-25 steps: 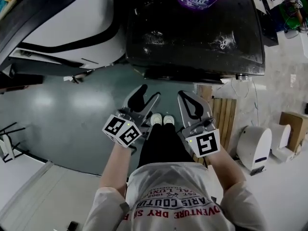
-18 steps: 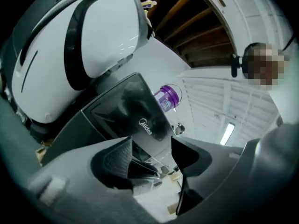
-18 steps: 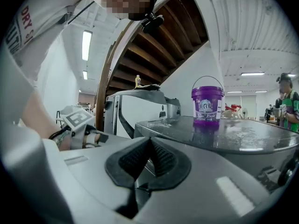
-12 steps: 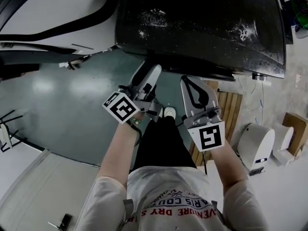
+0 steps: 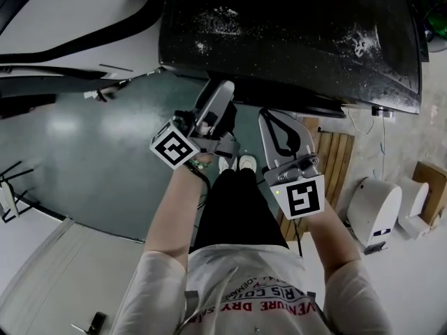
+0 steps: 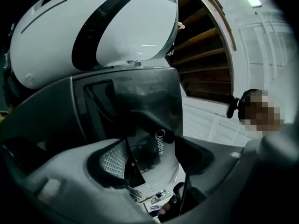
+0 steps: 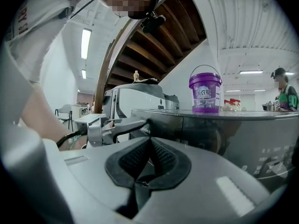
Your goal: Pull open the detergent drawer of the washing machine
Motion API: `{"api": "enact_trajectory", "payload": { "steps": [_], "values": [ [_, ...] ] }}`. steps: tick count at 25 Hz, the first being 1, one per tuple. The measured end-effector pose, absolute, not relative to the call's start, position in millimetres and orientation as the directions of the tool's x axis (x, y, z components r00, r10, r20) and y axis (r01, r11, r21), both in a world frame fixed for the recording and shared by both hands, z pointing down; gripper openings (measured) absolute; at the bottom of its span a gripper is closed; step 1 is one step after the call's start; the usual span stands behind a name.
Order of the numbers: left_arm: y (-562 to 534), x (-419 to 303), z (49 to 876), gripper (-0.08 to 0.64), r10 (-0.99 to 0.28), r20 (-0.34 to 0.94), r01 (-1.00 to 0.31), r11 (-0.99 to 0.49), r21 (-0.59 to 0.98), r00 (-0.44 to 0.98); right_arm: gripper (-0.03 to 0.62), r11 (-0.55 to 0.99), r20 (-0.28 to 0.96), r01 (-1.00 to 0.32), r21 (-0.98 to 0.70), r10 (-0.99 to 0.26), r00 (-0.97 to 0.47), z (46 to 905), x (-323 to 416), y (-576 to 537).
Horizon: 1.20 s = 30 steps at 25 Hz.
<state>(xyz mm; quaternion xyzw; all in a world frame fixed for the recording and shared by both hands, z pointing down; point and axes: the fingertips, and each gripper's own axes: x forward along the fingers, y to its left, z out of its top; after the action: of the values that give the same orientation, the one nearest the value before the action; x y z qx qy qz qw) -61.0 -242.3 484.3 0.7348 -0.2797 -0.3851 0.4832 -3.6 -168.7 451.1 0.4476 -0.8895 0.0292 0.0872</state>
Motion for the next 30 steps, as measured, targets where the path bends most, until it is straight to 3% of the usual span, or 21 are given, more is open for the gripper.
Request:
{"api": "enact_trajectory", "payload": {
  "steps": [5,30],
  "values": [
    [-244.6,-63.7,479.8,0.310,-0.785,-0.367,0.054,-0.394,0.917,0.499,-0.001,0.580,0.165,-0.814,0.023,-0.806,-0.569,451.5,-2.1,-170.9],
    [-208.5,-70.0,480.1,0.261,-0.783,-0.401,0.069,-0.421,0.904,0.475,-0.001,0.502,0.146,-0.862,0.063,-0.859,-0.490,453.0,3.0,-148.9]
  ]
}}
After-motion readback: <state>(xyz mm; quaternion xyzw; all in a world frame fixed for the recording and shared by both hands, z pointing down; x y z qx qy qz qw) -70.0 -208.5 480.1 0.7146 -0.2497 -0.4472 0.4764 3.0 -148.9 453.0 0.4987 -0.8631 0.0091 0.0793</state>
